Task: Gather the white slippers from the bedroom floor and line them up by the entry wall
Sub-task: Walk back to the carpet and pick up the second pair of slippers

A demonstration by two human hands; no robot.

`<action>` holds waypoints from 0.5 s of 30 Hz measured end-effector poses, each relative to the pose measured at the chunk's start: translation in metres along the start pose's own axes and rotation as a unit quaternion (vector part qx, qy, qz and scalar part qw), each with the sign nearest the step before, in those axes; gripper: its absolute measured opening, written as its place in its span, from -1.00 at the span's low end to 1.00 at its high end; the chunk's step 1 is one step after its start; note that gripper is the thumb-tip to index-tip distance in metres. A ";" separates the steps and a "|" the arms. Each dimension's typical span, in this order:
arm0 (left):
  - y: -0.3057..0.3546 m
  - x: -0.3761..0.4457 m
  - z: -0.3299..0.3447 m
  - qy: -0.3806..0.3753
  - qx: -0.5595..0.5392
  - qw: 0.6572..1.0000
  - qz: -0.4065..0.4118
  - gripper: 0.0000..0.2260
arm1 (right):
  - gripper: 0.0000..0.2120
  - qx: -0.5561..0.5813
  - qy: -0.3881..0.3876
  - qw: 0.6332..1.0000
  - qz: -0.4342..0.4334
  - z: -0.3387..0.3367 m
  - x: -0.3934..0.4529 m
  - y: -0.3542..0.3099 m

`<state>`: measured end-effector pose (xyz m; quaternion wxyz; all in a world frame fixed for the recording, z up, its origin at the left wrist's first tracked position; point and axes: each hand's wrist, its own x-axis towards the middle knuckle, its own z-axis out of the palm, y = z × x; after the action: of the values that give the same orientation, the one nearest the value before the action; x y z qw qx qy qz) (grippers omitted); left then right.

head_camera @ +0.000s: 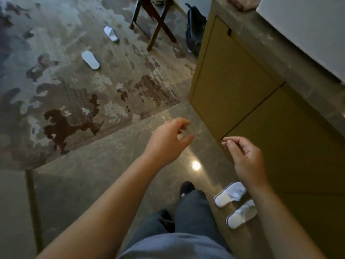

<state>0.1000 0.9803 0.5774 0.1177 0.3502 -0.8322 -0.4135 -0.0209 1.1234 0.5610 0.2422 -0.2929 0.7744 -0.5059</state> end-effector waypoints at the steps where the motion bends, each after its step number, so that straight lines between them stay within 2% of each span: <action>1: -0.005 0.015 -0.008 0.015 -0.006 1.000 -0.001 -0.69 | -0.79 -0.001 -0.004 1.000 -0.004 0.005 0.014 -0.002; 6: -0.044 0.088 -0.040 0.073 -0.018 0.996 -0.057 -0.71 | -0.79 0.009 -0.064 0.998 -0.008 0.051 0.108 -0.008; 12: -0.092 0.165 -0.107 0.158 -0.026 0.971 -0.180 -0.73 | -0.79 -0.004 -0.233 0.971 -0.056 0.125 0.249 -0.066; 15: -0.114 0.183 -0.142 0.217 -0.046 0.951 -0.217 -0.77 | -0.83 -0.005 -0.291 0.951 -0.102 0.165 0.312 -0.105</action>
<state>0.0911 0.7233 0.5619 0.2190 0.5981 -0.6705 -0.3804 -0.1102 0.7660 0.5725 0.4028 -0.5061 0.6386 -0.4169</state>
